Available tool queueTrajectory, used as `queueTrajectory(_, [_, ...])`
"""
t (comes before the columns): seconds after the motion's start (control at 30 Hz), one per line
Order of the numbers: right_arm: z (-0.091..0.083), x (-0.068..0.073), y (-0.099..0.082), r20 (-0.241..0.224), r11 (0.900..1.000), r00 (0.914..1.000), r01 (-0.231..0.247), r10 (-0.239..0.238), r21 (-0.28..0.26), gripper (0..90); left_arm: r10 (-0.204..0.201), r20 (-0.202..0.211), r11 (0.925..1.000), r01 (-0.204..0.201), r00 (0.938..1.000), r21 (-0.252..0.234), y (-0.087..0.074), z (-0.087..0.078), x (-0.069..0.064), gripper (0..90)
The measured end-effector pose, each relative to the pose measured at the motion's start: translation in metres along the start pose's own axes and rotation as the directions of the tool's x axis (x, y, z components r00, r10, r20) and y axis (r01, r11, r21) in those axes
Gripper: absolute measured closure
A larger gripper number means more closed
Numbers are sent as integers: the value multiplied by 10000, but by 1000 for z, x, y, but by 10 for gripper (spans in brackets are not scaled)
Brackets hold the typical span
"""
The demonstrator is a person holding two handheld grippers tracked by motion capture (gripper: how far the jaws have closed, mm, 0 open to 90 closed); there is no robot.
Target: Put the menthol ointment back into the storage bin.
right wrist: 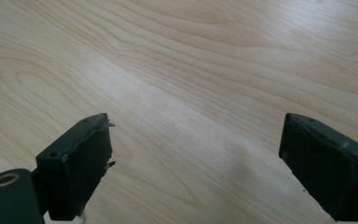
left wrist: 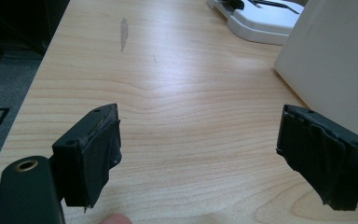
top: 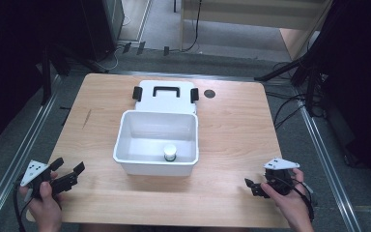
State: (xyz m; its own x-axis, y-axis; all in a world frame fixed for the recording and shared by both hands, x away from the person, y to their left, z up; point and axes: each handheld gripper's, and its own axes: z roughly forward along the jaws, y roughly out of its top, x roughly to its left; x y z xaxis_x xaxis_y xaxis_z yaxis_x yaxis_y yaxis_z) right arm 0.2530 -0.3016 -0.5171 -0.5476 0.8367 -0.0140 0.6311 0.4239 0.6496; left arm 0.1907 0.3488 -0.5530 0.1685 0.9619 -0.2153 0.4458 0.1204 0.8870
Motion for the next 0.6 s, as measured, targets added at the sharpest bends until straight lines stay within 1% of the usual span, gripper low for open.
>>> queueTrajectory(0.03, [0,-4,-6,-22,9992,9999,-154,154,-359,95,27,-21,10000,-27,10000,15,0,0,0,142])
queueTrajectory(0.1, [-2,-9,-13,-18,9960,9991,-432,432,-788,95,38,-56,10000,-38,10000,-6,0,0,0,142])
queueTrajectory(0.17, [-3,-14,-21,-30,9895,9976,-685,687,-1271,95,7,-55,10000,-7,10000,-25,0,-1,-1,142])
queueTrajectory(0.2, [-4,-17,-24,2,9848,9966,-811,821,-1534,95,-7,-100,10000,6,9999,-70,-1,-1,-1,142])
queueTrajectory(0.23, [-4,-20,-29,36,9781,9950,-970,994,-1843,97,4,-121,10000,-5,9999,-98,-1,-2,-1,142])
queueTrajectory(0.27, [-4,-22,-32,6,9733,9930,-1159,1184,-1981,97,-10,-121,9999,9,9999,-110,-1,-2,-1,141])
queueTrajectory(0.3, [-5,-25,-34,-72,9656,9905,-1355,1373,-2219,99,17,-118,9999,-19,9999,-146,-1,-2,-1,142])
queueTrajectory(0.37, [-4,-29,-38,-150,9526,9837,-1775,1794,-2472,99,56,-162,9998,-59,9999,-189,-2,-3,-2,142])
queueTrajectory(0.43, [-3,-31,-39,61,9467,9798,-1916,1999,-2589,100,124,-148,9998,-127,9998,-166,-2,-3,-2,142])
queueTrajectory(0.5, [-2,-30,-39,318,9441,9788,-1862,2022,-2721,100,124,-139,9998,-127,9998,-166,-2,-3,-3,142])
queueTrajectory(0.53, [-1,-28,-39,508,9453,9798,-1723,1934,-2770,100,108,-142,9998,-110,9998,-169,-2,-3,-3,142])
queueTrajectory(0.6, [2,-26,-39,743,9474,9811,-1514,1788,-2819,100,89,-150,9998,-92,9998,-184,-2,-3,-2,142])
